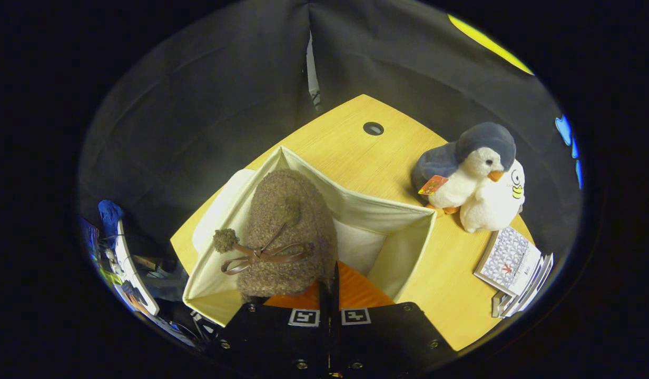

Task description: Open the storage box then place both shoes into the box .Put the left shoe in first, then the right shoe, with the right side of both shoes facing outward in a uniform manner.

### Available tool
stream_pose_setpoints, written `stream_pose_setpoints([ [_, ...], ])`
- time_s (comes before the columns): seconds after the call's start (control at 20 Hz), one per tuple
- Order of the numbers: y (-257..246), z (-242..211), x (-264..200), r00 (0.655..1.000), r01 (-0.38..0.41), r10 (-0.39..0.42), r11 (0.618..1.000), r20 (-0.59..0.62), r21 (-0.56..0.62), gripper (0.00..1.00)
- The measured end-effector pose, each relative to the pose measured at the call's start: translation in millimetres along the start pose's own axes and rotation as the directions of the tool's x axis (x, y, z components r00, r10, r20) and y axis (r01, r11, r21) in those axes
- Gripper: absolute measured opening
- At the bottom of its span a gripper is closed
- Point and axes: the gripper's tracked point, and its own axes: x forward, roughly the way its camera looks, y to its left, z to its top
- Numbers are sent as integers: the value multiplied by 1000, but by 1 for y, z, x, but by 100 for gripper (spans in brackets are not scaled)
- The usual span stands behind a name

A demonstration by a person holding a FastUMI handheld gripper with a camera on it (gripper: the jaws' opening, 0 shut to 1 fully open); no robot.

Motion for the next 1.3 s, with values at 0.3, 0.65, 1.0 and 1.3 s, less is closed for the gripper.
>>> stream_pose_setpoints([
  [0.3,-2,6,-15,999,-2,2,1000,53,-6,22],
  [0.65,-59,44,-154,875,82,-151,983,459,167,24],
  [1.0,-155,-15,-331,602,171,-446,882,662,439,50],
  [1.3,-206,-86,-413,390,253,-657,750,645,611,97],
])
